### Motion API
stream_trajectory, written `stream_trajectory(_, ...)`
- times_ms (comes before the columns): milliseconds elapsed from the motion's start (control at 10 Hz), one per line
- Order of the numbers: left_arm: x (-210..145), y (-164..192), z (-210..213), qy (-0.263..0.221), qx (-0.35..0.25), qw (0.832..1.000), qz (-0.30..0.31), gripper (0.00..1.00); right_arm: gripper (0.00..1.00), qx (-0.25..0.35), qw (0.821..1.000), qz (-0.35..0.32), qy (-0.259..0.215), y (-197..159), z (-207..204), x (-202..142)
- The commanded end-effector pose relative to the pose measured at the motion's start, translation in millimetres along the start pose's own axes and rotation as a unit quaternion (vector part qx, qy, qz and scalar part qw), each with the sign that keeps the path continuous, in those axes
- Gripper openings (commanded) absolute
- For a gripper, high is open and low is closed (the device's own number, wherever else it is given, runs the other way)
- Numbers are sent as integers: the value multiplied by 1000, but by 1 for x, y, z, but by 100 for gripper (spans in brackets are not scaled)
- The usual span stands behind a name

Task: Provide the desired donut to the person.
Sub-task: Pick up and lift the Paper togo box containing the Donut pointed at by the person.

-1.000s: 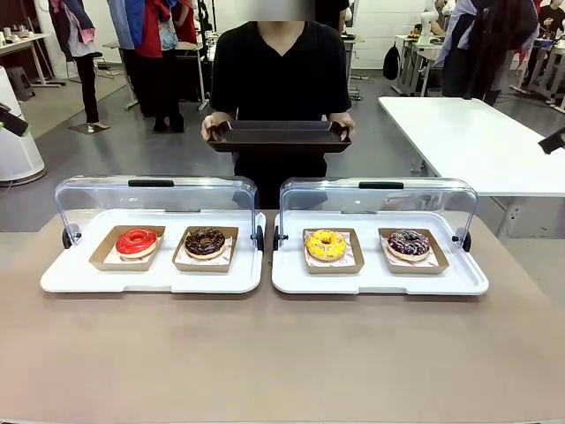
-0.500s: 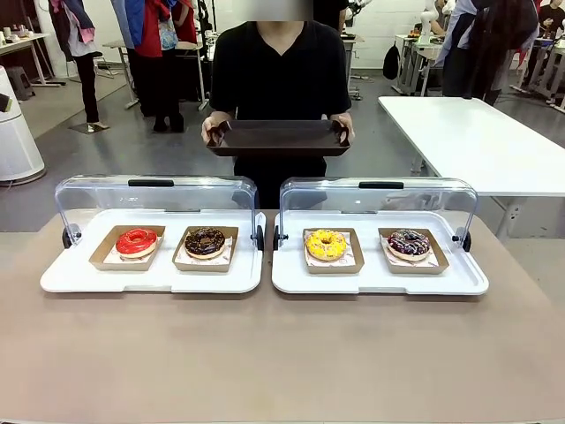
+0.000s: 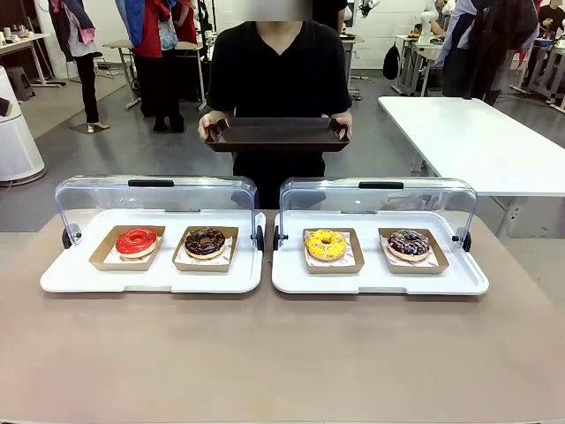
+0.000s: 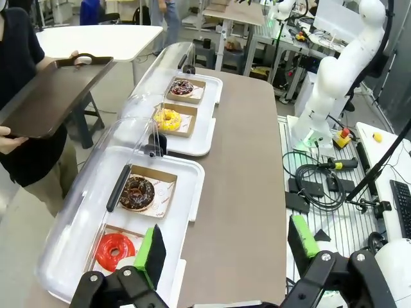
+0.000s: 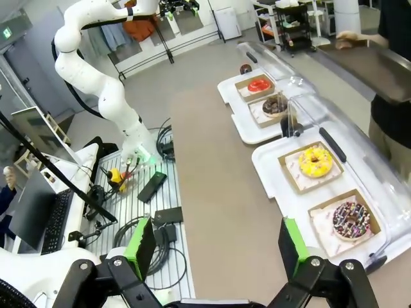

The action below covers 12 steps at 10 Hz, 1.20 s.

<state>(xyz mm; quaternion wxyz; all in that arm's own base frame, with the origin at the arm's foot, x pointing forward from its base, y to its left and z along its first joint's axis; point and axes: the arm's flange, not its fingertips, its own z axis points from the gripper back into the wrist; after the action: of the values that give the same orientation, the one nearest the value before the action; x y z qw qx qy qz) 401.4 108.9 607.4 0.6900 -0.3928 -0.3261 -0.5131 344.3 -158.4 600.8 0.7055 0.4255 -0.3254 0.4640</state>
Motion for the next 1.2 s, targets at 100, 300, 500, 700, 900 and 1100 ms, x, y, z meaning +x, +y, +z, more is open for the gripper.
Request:
stream_trajectory(100, -2, -6, -1, 9, 9, 1000, 4, 100, 100, 1, 1000, 8, -2, 1, -1, -1)
stream_trajectory(300, 0, 0, 0, 0, 1, 1000, 0, 100, 100, -2, 1000, -1, 2, 0, 0, 1)
stream_trajectory(500, 0, 0, 0, 0, 1, 1000, 0, 100, 100, -20, 1000, -6, 15, 2, -2, 1)
stream_trajectory(700, 0, 0, 0, 0, 1, 1000, 0, 100, 100, -5, 1000, -2, 4, 1, 0, 1)
stream_trajectory(900, 0, 0, 0, 0, 1, 1000, 0, 100, 100, -5, 1000, -2, 4, 1, 0, 1)
stream_trajectory(1100, 0, 0, 0, 0, 1, 1000, 0, 100, 100, -5, 1000, -2, 4, 1, 0, 1)
